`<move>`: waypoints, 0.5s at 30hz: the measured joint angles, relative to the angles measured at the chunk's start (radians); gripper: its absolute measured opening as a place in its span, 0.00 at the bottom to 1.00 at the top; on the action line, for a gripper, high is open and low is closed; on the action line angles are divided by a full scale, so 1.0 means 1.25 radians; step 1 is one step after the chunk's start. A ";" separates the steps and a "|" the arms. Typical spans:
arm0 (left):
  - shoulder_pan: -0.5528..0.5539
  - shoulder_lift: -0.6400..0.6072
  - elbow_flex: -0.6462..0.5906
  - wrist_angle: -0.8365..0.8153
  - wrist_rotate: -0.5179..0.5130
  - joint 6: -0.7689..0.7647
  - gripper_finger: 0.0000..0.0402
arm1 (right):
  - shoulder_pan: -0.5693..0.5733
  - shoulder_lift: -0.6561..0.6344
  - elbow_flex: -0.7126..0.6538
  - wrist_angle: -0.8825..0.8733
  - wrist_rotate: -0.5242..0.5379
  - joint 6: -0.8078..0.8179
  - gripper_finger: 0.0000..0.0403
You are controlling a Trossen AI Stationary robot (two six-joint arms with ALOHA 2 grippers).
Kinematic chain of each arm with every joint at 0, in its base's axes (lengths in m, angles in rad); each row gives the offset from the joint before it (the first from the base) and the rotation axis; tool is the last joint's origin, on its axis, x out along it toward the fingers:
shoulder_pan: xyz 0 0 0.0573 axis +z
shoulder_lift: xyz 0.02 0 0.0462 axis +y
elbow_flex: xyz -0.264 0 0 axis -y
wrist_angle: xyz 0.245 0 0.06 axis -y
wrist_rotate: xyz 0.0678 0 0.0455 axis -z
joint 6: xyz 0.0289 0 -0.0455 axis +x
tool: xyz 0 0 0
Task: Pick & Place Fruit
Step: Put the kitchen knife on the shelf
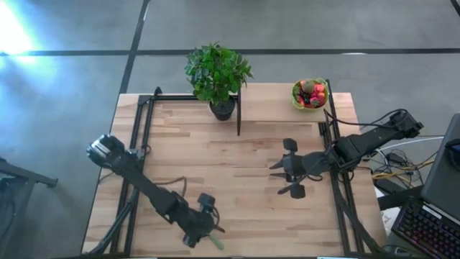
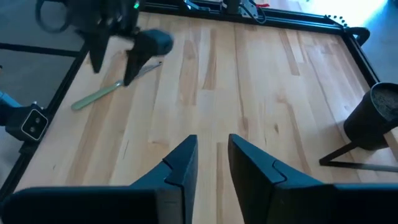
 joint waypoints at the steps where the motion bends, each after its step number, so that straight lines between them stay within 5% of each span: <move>1: -0.005 0.020 0.013 -0.001 0.015 -0.007 0.85 | 0.000 0.000 0.000 0.000 0.000 -0.001 0.20; 15: -0.025 0.217 0.166 -0.149 0.042 -0.074 0.85 | 0.000 0.000 0.000 0.000 0.000 -0.003 0.13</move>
